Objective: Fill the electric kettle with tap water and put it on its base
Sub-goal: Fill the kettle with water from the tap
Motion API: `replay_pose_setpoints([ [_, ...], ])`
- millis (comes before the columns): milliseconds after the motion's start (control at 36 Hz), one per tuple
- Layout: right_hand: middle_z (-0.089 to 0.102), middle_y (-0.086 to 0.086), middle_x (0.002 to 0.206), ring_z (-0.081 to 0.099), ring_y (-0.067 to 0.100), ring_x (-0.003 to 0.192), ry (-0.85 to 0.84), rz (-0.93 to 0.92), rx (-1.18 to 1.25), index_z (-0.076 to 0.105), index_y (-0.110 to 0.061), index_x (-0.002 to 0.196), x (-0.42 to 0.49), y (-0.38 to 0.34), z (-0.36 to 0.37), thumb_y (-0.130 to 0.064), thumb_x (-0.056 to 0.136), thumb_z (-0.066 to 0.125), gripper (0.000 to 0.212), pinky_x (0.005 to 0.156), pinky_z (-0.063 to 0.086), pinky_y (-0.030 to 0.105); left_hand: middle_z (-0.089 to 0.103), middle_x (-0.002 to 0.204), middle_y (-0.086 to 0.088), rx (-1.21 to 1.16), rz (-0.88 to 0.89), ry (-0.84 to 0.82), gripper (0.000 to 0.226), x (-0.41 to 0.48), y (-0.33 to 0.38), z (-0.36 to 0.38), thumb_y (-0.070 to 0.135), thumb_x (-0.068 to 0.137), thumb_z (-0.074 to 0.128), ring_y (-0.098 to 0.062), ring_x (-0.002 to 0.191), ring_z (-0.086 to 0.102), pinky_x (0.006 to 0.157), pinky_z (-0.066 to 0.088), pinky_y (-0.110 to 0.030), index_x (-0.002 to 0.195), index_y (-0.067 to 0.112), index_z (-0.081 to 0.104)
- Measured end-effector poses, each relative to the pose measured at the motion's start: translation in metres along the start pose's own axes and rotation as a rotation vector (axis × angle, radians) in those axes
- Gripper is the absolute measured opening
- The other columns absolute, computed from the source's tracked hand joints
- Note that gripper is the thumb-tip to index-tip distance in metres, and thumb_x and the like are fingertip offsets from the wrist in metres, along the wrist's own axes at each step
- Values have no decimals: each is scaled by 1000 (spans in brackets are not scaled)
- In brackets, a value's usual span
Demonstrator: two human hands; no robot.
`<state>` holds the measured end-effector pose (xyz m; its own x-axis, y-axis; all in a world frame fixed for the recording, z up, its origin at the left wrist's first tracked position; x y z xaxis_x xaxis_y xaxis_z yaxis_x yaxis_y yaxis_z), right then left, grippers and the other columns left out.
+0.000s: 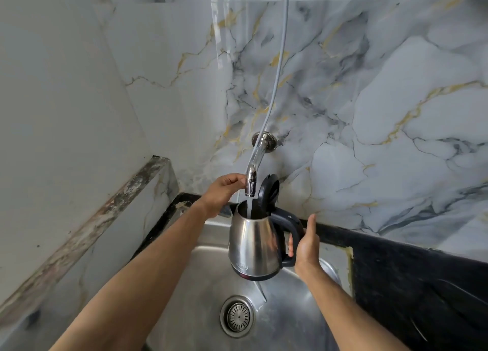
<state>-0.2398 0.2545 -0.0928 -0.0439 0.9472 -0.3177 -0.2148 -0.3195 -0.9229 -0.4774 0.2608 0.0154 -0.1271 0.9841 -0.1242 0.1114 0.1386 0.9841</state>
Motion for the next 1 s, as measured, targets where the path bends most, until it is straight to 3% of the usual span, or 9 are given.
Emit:
replay_pose_setpoints([
  [111,43,4,40,34,19,33,-11,3,-6,49,-12,47,-1,2,-2,-82,76,35,77,38,27,27,78,111,-3,-32,-17,18,44,-3,-7,-6,49,103,44,-13,111,69,112,35,-45,115,18,74],
  [194,42,3,39,34,19,33,-20,-2,-7,49,-13,46,-2,3,-4,-82,77,34,78,37,27,27,79,106,-7,-172,-74,-45,75,-4,-12,-7,67,100,19,-18,114,69,122,19,-52,116,19,74],
  [278,42,3,39,34,18,32,-24,0,-8,50,-13,45,-2,4,-6,-83,76,35,78,37,27,26,78,108,-14,-254,-95,-82,96,-5,-13,-11,77,92,6,-26,119,67,124,3,-58,114,18,77],
  [361,43,3,39,35,17,32,-20,-6,-13,52,-14,45,-2,4,-8,-84,76,35,78,36,28,25,75,114,-19,-251,-97,-89,107,-7,-10,-12,82,87,0,-30,120,66,125,5,-55,117,12,76],
  [500,44,3,39,35,18,32,-9,-13,-8,51,-14,46,-3,0,-10,-80,82,34,77,35,27,25,76,114,-14,-237,-90,-98,111,-11,-1,-9,83,84,-4,-29,116,69,113,20,-46,115,13,77],
  [667,44,2,39,35,17,32,-13,-22,-10,52,-15,45,-7,-3,-11,-72,91,30,76,37,27,25,74,121,-10,-204,-141,-99,114,-14,-1,-9,88,79,-5,-24,115,69,121,6,-62,115,18,77],
  [806,44,2,39,36,17,33,-35,-25,-11,52,-13,47,-8,-1,-10,-71,92,31,76,37,27,25,74,119,-7,-196,-171,-98,113,-17,1,-9,92,76,0,-25,116,67,117,21,-68,115,20,76],
  [1000,44,3,40,36,17,32,-53,-24,6,53,-12,49,-9,0,-9,-71,91,32,76,36,26,24,67,131,-14,-190,-181,-94,112,-19,4,-9,93,76,4,-28,121,63,111,36,-63,122,17,72],
])
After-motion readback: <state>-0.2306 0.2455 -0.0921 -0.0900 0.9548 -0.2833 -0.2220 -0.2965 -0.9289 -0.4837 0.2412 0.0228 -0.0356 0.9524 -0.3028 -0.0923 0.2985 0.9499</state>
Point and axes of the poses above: each hand's wrist, its own x-axis towards the middle knuckle, its own z-axis out of the palm, y = z × x, the point moved 7 cm from there along x, towards the middle knuckle
